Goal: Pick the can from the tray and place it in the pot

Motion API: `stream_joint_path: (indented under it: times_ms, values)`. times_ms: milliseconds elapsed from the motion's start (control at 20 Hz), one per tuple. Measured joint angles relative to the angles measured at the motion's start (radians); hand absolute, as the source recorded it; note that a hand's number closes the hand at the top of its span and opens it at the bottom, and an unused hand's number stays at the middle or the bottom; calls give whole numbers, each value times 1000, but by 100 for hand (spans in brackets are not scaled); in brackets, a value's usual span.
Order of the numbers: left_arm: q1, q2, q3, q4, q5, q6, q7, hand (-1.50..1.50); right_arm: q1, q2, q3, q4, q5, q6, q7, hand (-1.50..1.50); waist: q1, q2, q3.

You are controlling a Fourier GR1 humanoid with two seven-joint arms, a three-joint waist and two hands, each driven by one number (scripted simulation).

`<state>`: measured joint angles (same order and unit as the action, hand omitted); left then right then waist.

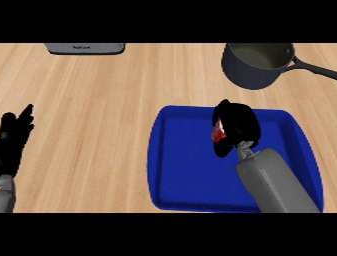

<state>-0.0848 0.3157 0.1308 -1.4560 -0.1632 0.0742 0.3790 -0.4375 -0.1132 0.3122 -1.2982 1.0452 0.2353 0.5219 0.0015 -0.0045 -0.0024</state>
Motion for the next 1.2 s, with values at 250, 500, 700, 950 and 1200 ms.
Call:
stream_joint_path:
  times_ms: [250, 500, 700, 950, 1200]
  values:
    - [13, 5, 22, -2, 5, 5, 4, 0, 123, -232, -175, -37, -74, -24, -130, 150, -35, 0, 3]
    - [29, 7, 38, -6, 13, 10, 2, 0, 224, -502, -428, 58, -180, -61, -319, 150, -58, 3, 6]
    - [23, 11, 33, -8, 13, -4, 5, 0, 263, -635, -594, 166, -242, -160, -482, 150, -36, 5, 5]
    - [11, 5, 29, 2, 8, -4, 3, 0, 262, -701, -754, 166, -358, -249, -650, 150, -27, 2, 4]
    - [30, 0, 24, -11, 2, -6, -1, 0, 232, -705, -868, 71, -501, -256, -742, 150, -21, -2, 3]
